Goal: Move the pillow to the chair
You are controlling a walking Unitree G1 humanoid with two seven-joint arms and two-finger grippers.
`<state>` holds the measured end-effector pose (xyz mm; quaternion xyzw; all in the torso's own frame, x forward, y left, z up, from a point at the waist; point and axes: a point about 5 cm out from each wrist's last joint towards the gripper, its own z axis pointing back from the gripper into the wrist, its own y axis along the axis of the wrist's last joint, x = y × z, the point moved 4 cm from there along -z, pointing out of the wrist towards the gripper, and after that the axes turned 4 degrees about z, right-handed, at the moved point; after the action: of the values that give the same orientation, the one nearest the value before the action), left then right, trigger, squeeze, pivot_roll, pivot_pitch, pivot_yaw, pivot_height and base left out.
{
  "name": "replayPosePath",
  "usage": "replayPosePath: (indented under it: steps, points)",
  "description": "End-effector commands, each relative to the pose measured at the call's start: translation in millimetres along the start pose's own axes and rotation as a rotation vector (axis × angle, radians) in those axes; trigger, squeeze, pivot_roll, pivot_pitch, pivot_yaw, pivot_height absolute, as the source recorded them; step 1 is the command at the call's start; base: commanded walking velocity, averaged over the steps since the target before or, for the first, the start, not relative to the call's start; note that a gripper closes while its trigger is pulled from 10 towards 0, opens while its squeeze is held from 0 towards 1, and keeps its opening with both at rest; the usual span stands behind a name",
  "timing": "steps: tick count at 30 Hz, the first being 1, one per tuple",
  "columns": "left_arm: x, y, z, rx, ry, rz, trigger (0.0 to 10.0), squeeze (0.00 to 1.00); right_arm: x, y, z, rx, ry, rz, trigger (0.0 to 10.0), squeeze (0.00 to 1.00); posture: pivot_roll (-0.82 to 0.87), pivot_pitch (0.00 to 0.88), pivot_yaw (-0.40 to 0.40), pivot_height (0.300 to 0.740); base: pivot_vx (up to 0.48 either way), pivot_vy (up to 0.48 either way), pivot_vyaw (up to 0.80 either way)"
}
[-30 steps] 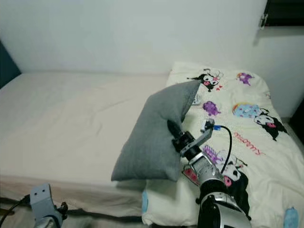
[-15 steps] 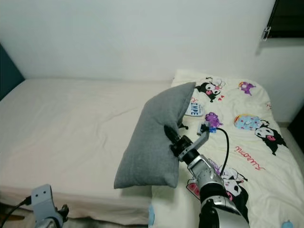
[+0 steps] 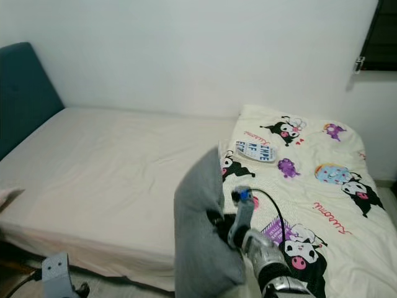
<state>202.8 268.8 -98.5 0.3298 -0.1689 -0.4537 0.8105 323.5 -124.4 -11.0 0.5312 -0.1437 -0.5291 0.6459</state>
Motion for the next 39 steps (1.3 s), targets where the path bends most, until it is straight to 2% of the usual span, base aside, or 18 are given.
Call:
replayPosePath:
  steps: [1,10,12,13,14,15,16,19,21,22,25,27,32,35,38,39]
  points:
    - [0.2,-8,1.3,-0.028,-0.001,-0.024,10.0,0.0,-4.8,25,-5.1,0.097,0.016,0.062,10.0,0.0,0.1,0.0,0.029,0.74,0.0,0.0,0.77]
    - [6.0,-22,4.5,-0.074,-0.036,-0.055,10.0,0.0,-21.0,29,-9.1,0.105,0.119,0.155,10.0,0.0,0.1,0.0,0.027,0.74,0.0,0.0,0.77]
    - [8.3,-30,6.5,-0.099,-0.047,-0.071,10.0,0.0,-25.6,21,-11.7,0.049,0.129,0.25,10.0,0.0,0.1,0.0,0.024,0.74,0.0,0.0,0.77]
    - [8.3,-30,6.5,-0.099,-0.047,-0.071,10.0,0.0,-25.6,21,-11.7,0.049,0.129,0.25,10.0,0.0,0.1,0.0,0.024,0.74,0.0,0.0,0.77]
    - [10.3,-35,7.8,-0.11,-0.062,-0.083,10.0,0.0,-25.3,13,-12.0,0.001,0.118,0.315,10.0,0.0,0.1,0.0,0.023,0.74,0.0,0.0,0.77]
    - [10.3,-35,7.8,-0.11,-0.062,-0.083,10.0,0.0,-25.3,13,-12.0,0.001,0.118,0.315,10.0,0.0,0.1,0.0,0.023,0.74,0.0,0.0,0.77]
    - [11.9,-38,8.8,-0.12,-0.073,-0.091,10.0,0.0,-21.6,5,-10.8,-0.046,0.095,0.355,10.0,0.0,0.1,0.0,0.021,0.74,0.0,0.0,0.76]
    - [14.0,-41,9.9,-0.132,-0.089,-0.1,10.0,0.0,-17.9,-1,-9.0,-0.074,0.077,0.36,10.0,0.0,0.11,0.0,0.015,0.74,0.0,0.0,0.76]
    - [16.9,-47,11.7,-0.146,-0.113,-0.133,10.0,0.0,-7.0,-12,-3.7,-0.126,0.021,0.358,10.0,0.0,0.11,0.0,0.013,0.74,0.0,0.0,0.76]
    - [16.9,-47,11.7,-0.146,-0.113,-0.133,10.0,0.0,-7.0,-12,-3.7,-0.126,0.021,0.358,10.0,0.0,0.11,0.0,0.013,0.74,0.0,0.0,0.76]
    - [17.2,-52,13.5,-0.159,-0.126,-0.138,10.0,0.0,12.6,-28,10.4,-0.175,-0.064,0.312,10.0,0.0,0.12,0.0,0.012,0.74,0.0,0.0,0.76]
    - [17.2,-53,13.8,-0.161,-0.127,-0.137,10.0,0.0,16.8,-31,13.8,-0.177,-0.08,0.296,10.0,0.0,0.11,0.0,0.012,0.74,0.0,0.0,0.76]
    - [17.2,-55,14.3,-0.18,-0.128,-0.137,10.0,0.0,20.7,-27,16.0,-0.152,-0.093,0.28,10.0,0.0,0.11,0.0,0.018,0.74,0.0,0.0,0.76]
    - [18.5,-57,14.6,-0.197,-0.13,-0.141,10.0,0.0,19.4,-20,14.2,-0.125,-0.082,0.284,10.0,0.0,0.11,0.0,0.02,0.74,-0.451,0.0,0.76]
    - [22.1,-55,14.1,-0.187,-0.145,-0.147,10.0,0.0,13.7,-13,9.2,-0.107,-0.056,0.319,10.0,0.0,0.11,0.0,0.02,0.74,-0.477,0.0,0.76]
    - [24.0,-52,13.6,-0.174,-0.152,-0.156,10.0,0.0,10.8,-10,6.3,-0.108,-0.05,0.359,10.0,0.0,0.11,0.0,0.02,0.74,0.0,0.0,0.76]
